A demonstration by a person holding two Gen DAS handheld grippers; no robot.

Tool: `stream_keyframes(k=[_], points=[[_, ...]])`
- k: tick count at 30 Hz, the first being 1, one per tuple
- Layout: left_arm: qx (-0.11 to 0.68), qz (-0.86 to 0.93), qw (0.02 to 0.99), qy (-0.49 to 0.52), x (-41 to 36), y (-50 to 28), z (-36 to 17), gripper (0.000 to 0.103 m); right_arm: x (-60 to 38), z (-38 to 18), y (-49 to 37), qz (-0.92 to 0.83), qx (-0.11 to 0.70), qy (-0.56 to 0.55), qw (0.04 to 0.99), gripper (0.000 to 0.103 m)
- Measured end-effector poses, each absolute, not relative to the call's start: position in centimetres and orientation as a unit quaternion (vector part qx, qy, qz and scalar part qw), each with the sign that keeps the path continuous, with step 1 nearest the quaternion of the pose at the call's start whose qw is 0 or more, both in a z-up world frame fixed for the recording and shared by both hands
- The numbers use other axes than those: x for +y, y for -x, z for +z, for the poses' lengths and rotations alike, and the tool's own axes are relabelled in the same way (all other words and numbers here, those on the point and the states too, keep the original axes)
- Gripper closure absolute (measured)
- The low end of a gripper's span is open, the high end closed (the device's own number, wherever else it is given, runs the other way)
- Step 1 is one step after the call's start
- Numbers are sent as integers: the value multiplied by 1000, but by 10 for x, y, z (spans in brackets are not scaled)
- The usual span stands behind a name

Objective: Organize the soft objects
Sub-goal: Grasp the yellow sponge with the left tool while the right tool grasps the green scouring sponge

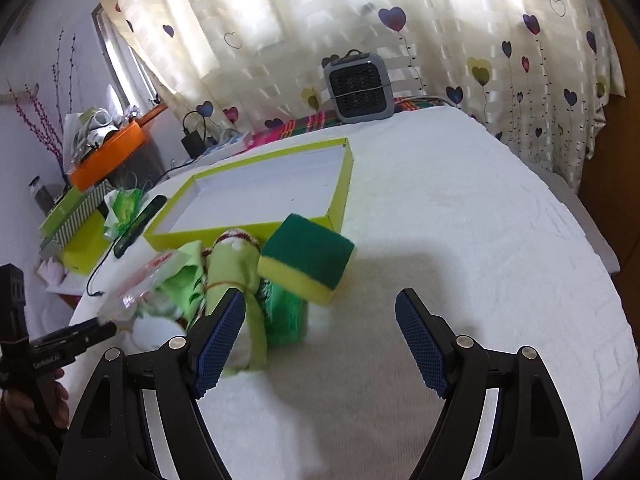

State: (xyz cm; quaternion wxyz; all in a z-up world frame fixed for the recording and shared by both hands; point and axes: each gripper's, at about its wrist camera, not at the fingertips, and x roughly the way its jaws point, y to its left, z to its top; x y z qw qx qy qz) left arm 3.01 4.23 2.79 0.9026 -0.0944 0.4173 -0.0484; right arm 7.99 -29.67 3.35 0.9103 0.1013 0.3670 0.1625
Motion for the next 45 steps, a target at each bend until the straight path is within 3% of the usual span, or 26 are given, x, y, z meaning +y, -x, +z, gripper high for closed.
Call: stream_keyframes(k=[13, 21, 31, 42, 45], points=[[413, -32, 900, 136, 69, -40, 35, 43, -301, 39, -108, 164, 368, -137, 905, 25], [434, -60, 898, 52, 41, -57, 29, 40, -287, 32, -125, 179, 389, -138, 893, 25], [458, -78, 885, 31, 34, -69, 15, 35, -283, 19, -138, 162, 417, -129, 885, 25], [455, -82, 884, 74, 45, -67, 14, 36, -284, 12, -143, 156, 439, -144, 873, 25], [448, -80, 886, 83, 48, -65, 16, 41, -284, 12, -142, 156, 437, -145, 874, 28]])
